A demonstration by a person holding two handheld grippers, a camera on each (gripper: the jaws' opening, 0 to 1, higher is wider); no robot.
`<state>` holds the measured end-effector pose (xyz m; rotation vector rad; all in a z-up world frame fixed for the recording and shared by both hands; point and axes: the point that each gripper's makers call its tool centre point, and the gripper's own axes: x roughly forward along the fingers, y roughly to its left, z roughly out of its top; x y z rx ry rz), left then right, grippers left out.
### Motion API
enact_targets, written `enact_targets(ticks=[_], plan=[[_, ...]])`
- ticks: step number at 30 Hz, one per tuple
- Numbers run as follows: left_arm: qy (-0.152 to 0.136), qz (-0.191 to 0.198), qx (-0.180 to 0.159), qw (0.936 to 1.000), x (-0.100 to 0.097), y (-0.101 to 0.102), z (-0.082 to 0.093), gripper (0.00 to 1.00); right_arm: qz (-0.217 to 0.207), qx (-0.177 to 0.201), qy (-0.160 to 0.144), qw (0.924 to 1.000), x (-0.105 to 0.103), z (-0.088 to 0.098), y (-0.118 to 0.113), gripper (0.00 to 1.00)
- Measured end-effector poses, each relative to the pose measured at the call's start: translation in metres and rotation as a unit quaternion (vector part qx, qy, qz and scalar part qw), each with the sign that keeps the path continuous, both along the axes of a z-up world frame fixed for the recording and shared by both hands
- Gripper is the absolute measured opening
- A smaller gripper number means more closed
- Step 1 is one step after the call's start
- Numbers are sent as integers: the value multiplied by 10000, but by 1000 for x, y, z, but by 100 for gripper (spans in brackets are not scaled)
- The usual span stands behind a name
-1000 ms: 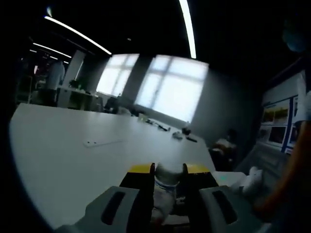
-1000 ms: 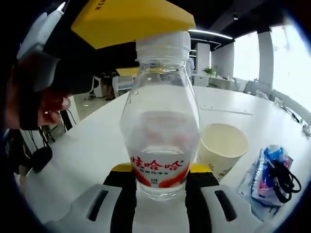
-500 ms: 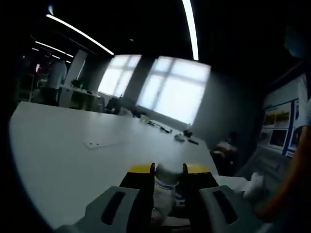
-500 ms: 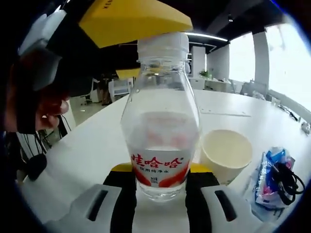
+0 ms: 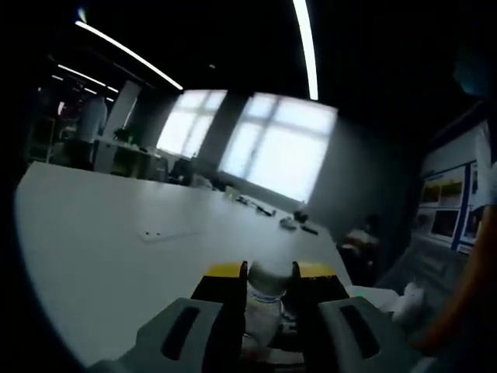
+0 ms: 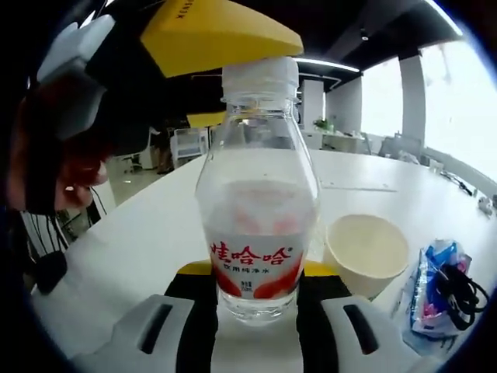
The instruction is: Arrange the tabletop items into an orderly group along one side of the table until the central work area is clear of visible clutter.
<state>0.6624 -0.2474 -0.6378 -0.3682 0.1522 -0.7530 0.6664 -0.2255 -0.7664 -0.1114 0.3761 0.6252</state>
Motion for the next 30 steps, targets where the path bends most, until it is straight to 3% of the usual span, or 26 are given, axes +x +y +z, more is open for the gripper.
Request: enact_targets(ticks=[11,30], plan=[[-165,46,108,9998,2,1,3,18,-126,78,-17,9999,3,1,0,36],[-115,93,77,9999,1,0,3,18,-43,-1,-95,9999,5,0,0,37]])
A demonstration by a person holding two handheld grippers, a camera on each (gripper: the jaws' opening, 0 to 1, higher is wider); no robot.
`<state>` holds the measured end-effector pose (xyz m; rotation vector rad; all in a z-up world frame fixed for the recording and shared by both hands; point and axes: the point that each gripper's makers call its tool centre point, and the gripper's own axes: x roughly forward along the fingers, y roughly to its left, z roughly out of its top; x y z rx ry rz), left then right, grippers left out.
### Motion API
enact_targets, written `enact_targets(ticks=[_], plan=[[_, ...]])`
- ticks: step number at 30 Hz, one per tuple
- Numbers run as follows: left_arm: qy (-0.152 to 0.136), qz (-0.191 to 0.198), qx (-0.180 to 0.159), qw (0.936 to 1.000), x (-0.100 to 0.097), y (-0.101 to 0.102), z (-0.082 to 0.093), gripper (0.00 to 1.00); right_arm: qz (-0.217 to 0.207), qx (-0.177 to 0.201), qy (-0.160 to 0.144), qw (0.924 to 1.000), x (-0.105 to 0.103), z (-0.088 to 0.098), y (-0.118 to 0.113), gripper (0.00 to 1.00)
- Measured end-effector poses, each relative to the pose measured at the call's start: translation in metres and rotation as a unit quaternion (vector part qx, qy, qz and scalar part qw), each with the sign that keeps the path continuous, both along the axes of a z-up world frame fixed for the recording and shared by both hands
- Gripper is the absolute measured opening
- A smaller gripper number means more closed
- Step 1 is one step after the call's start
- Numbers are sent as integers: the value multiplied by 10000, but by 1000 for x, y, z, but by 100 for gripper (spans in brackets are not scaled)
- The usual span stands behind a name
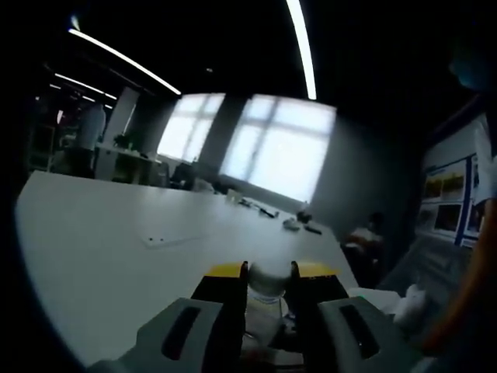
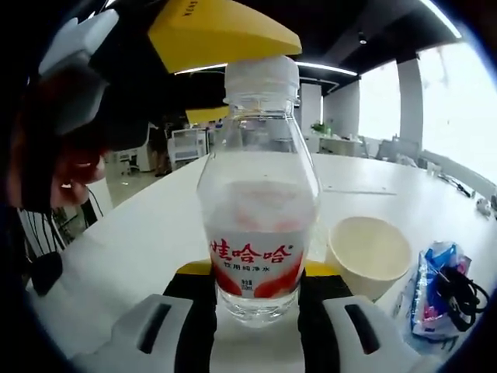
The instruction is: Arrange the tabletop items into an orderly group along one side of the table until the central work area is clear of visible clutter.
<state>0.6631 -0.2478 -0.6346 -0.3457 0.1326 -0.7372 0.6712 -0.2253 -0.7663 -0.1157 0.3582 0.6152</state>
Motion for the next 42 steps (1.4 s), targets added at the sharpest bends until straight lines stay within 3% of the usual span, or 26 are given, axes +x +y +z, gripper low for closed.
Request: enact_targets(ticks=[11,14,18,22,35,42], plan=[[-8,8,-20,10000,1,1,1,19,6,-73,19,10000,-1,-1,-1,38],[8,8,-6,10000,2,1,-1,21,-19,-174,171,9997,-5,-8,-5,38],[22,-2,-10,10000,3,2,-2,24,-54,46,184,9998,-9,-7,-6,42],[63,-15,-45,10000,3,2,-4,25,7,-69,238,9997,-12,-10,-6,42],[169,44,-35,9998,5,7,-9,39,140,-1,414,9990,-24,-14,-12,48],[267,42,41,9996,0,9,-14,45,487,17,497,9976,-31,-14,-15,52]])
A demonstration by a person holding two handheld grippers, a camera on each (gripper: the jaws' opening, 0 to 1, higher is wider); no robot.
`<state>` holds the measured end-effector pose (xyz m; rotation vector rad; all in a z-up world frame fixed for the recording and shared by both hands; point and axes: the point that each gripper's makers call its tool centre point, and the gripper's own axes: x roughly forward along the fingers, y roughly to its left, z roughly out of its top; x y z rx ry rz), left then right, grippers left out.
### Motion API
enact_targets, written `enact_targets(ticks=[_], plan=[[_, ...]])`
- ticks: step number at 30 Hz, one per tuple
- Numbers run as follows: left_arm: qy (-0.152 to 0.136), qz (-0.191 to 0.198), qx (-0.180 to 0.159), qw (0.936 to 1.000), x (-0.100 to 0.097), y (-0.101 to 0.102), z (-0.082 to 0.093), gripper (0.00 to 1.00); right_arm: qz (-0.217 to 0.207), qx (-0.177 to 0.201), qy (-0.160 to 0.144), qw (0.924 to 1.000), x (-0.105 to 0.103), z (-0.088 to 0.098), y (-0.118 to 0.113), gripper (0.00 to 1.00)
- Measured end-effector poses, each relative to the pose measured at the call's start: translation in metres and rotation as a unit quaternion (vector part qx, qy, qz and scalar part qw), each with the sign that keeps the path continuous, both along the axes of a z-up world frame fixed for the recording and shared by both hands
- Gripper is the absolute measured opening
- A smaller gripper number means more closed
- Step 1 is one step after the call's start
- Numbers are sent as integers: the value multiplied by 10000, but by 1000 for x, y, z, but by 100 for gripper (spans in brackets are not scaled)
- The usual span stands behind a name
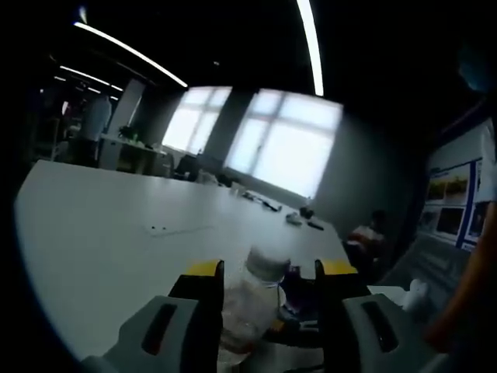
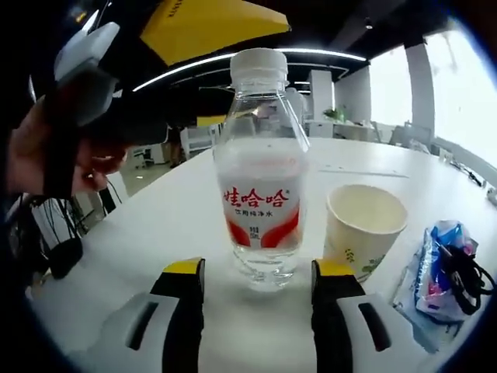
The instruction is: Arrange the tabletop items into an orderly group along one side of the table until the central work area is clear of visible clutter.
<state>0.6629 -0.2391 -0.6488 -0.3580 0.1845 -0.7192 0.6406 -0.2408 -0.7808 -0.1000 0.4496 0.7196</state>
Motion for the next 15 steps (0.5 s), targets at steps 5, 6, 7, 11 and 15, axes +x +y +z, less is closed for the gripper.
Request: enact_targets(ticks=[5,6,7,11,15], plan=[[80,19,33,10000,-2,0,-5,50,111,64,160,9998,-1,-1,-6,54],[105,17,29,9999,-3,0,-6,51,107,84,188,9997,-1,-1,-7,55],[125,7,39,9999,-3,-1,-7,52,146,160,314,9993,-3,-2,-6,58],[153,0,125,9998,-5,-3,-9,55,282,55,259,9993,-7,-2,-7,62],[236,18,239,9994,-6,-4,-13,62,448,25,233,9987,-14,0,-6,63]])
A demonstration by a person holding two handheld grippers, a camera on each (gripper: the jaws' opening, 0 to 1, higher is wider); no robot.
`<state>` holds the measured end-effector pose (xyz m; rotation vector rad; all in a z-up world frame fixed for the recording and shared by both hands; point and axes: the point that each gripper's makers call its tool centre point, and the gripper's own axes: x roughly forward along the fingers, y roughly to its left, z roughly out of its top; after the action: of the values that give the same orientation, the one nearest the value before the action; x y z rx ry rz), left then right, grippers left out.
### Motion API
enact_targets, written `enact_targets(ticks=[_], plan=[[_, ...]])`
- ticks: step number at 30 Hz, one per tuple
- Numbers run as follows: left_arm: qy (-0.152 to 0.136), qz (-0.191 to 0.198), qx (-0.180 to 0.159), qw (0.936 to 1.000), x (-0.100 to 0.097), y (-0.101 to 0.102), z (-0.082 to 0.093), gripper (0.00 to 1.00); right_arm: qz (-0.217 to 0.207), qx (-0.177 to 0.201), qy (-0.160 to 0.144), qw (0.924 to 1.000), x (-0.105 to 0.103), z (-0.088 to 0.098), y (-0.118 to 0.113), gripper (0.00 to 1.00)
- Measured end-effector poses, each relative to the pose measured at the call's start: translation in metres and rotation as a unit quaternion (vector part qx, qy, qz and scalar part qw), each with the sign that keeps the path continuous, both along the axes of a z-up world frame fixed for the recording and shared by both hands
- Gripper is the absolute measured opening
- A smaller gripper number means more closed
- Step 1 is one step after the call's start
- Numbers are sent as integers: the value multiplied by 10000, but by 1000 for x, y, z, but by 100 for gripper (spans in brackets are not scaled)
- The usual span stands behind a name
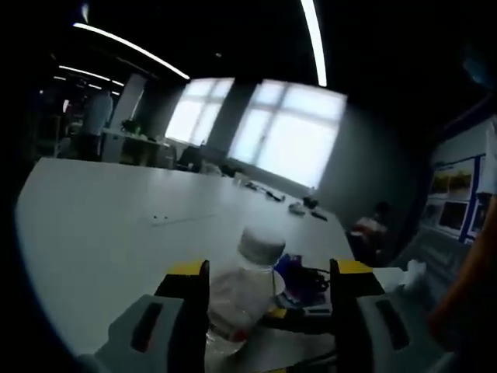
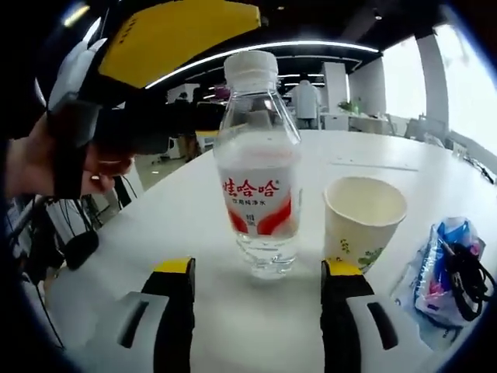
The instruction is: Arrange the tabletop items into an orderly group along one side of the table until the central work area is clear of visible clutter.
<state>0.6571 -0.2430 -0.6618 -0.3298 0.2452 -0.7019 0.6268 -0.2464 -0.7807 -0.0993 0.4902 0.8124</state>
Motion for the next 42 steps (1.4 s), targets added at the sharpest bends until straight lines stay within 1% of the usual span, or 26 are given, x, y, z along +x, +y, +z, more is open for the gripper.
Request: enact_targets(ticks=[1,3,6,9,11,12,13,17,19,21,24,25,26,27,28,30,32,36,39,42], plan=[[27,4,28,10000,-1,0,-1,63,19,-5,-25,10000,-2,1,-1,63],[57,4,69,10000,-2,0,-2,64,54,19,39,10000,-4,0,0,65],[148,54,158,9998,-4,1,-6,70,95,-11,103,9999,-7,-1,-3,67],[199,78,199,9996,-12,0,-8,74,207,-71,25,9998,-7,3,-5,68],[244,122,235,9994,-15,1,-10,78,270,-88,101,9995,-8,3,-8,68],[290,130,256,9992,-16,1,-12,78,311,-108,79,9994,-8,4,-8,68],[314,126,288,9990,-19,1,-13,78,397,-213,3,9990,-10,5,-11,68],[346,190,304,9988,-25,1,-14,80,383,-269,17,9989,-11,4,-19,71],[393,216,302,9985,-28,0,-14,80,405,-297,73,9987,-13,4,-20,72],[423,230,362,9982,-32,0,-15,82,493,-342,-19,9982,-16,6,-22,73],[523,314,439,9972,-36,1,-19,89,560,-350,-20,9978,-19,7,-25,77],[552,338,455,9969,-37,2,-20,90,680,-313,39,9972,-23,6,-23,80],[573,384,483,9965,-39,2,-21,91,818,-418,85,9957,-26,2,-24,83],[593,391,489,9963,-41,2,-22,92,877,-526,28,9948,-26,2,-26,83],[633,397,487,9960,-43,1,-23,92,985,-498,78,9939,-29,2,-25,83],[657,399,496,9958,-46,-1,-24,92,1006,-467,123,9938,-29,4,-27,83],[694,406,495,9955,-49,-2,-25,93,1069,-521,199,9927,-30,4,-30,82],[753,380,627,9945,-54,-6,-30,92,1230,-564,193,9906,-33,9,-34,83],[758,392,600,9945,-58,-7,-29,92,1315,-577,199,9894,-34,15,-39,83],[744,429,594,9945,-60,-6,-28,91,1458,-650,110,9871,-35,21,-44,81]])
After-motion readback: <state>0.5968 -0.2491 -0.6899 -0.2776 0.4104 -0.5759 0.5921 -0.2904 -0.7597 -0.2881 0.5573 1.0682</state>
